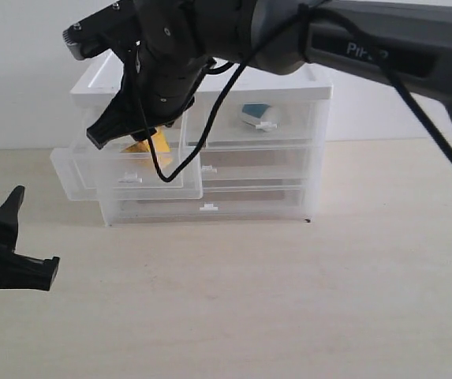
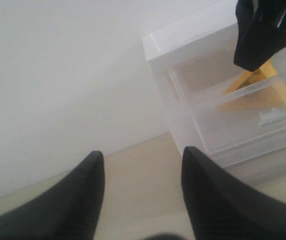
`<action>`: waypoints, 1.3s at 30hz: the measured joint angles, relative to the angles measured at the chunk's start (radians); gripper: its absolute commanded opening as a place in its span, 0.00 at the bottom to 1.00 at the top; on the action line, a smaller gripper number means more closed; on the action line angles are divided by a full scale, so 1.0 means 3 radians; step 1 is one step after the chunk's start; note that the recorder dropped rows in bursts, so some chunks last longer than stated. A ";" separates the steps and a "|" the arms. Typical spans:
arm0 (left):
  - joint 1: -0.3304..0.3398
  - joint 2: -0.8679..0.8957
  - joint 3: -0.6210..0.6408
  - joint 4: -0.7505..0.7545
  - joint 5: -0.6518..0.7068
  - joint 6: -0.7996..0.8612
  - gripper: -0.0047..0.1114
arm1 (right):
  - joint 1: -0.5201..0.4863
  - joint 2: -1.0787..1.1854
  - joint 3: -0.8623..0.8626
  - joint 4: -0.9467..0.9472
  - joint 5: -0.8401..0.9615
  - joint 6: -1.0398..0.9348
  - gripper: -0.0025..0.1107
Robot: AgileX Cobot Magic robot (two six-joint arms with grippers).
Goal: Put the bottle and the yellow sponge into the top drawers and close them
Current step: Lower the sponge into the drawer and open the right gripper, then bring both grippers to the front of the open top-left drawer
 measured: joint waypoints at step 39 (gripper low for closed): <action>0.1372 0.0034 -0.0622 0.1180 0.1813 -0.0977 0.43 | 0.0028 -0.1453 0.2263 0.0568 -0.0458 0.0622 0.37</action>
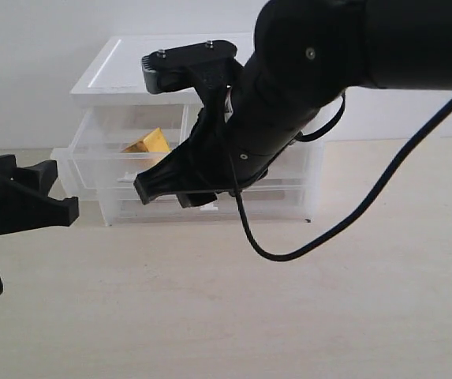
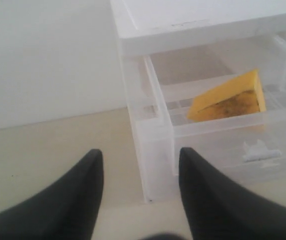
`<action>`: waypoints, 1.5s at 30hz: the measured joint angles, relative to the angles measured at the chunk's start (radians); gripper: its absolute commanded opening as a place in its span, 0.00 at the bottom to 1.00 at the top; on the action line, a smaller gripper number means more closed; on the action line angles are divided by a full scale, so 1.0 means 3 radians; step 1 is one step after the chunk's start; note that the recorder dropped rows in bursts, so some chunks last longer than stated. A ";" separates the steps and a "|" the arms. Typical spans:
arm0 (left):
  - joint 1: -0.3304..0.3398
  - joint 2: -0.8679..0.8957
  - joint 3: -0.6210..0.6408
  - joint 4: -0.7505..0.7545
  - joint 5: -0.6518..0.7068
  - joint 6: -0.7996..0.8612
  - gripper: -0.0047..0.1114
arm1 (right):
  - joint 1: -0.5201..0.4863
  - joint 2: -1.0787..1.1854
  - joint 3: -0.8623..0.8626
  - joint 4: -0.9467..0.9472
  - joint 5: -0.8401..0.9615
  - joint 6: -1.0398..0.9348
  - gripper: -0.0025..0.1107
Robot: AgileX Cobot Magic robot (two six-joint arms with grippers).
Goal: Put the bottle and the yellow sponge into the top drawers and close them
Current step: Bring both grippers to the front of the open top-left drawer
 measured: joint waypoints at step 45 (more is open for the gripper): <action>0.0393 0.0746 -0.0473 0.0825 -0.0096 -0.0493 0.43 | -0.0184 0.0258 0.0248 -0.0342 -0.1354 0.0170 0.37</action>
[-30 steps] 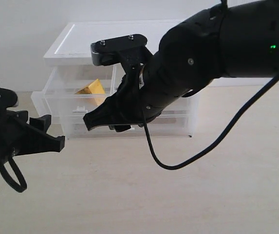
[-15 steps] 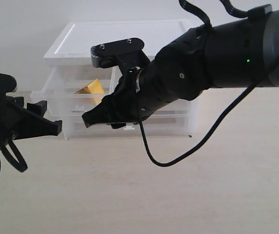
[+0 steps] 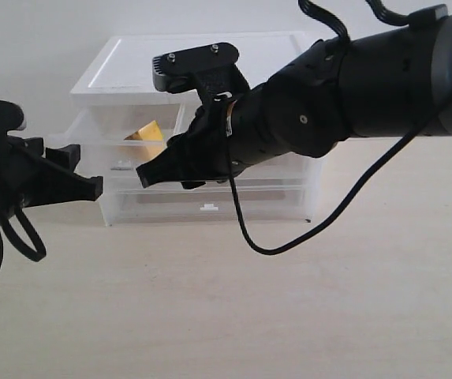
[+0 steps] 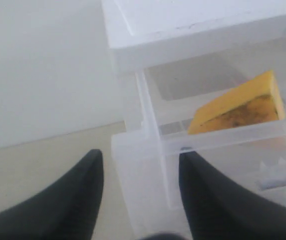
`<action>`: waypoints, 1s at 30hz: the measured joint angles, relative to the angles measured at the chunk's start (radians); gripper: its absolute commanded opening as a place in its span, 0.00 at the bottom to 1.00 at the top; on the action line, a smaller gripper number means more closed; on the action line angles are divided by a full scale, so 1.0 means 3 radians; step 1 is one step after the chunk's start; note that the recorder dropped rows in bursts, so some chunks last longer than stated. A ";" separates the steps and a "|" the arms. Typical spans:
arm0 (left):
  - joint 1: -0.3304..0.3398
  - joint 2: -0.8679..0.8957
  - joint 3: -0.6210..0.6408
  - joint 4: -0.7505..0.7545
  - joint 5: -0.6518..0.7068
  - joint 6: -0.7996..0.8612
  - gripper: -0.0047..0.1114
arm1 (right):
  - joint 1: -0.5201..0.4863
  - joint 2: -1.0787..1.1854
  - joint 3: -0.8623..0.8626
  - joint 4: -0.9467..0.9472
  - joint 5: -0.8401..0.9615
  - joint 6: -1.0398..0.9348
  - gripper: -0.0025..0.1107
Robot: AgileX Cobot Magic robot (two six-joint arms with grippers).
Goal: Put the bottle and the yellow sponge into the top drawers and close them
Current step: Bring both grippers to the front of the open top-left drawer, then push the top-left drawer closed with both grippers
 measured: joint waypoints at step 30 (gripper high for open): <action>0.0035 0.0603 -0.0732 0.0030 0.0063 -0.0012 0.43 | -0.0213 0.0059 0.0000 -0.0042 -0.0523 -0.0092 0.37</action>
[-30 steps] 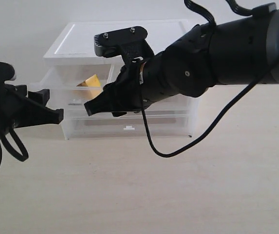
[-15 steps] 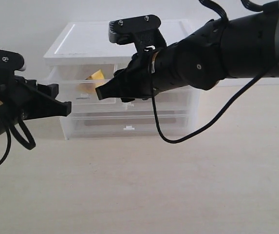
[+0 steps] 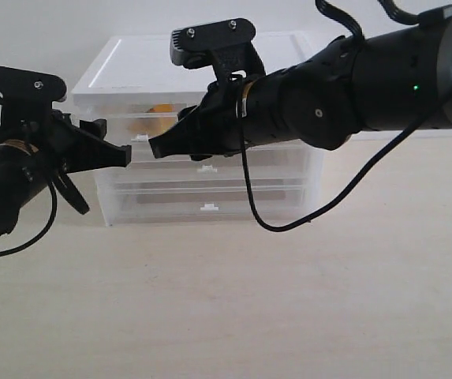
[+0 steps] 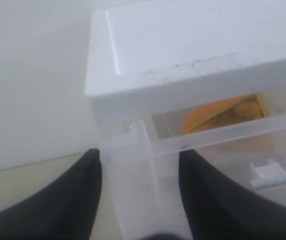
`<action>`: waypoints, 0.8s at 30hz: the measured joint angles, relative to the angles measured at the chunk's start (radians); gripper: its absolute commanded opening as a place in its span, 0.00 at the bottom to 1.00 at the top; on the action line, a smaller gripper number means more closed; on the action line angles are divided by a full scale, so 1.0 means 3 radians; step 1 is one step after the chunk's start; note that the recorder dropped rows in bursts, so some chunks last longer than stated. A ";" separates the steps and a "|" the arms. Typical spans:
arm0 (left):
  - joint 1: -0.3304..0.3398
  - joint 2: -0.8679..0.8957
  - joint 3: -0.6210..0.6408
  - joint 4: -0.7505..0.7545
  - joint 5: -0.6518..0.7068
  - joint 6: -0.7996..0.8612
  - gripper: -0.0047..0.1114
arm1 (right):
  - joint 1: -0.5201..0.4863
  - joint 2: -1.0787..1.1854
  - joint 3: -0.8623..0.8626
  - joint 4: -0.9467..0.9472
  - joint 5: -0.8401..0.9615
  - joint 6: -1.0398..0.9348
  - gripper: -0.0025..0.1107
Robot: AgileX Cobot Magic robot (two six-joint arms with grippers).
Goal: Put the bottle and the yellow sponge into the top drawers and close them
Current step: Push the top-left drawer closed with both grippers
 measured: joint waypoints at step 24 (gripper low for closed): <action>0.0021 0.0295 -0.0373 -0.0114 0.0060 0.0116 0.43 | -0.0113 0.0074 0.0000 -0.0007 0.0120 -0.0092 0.36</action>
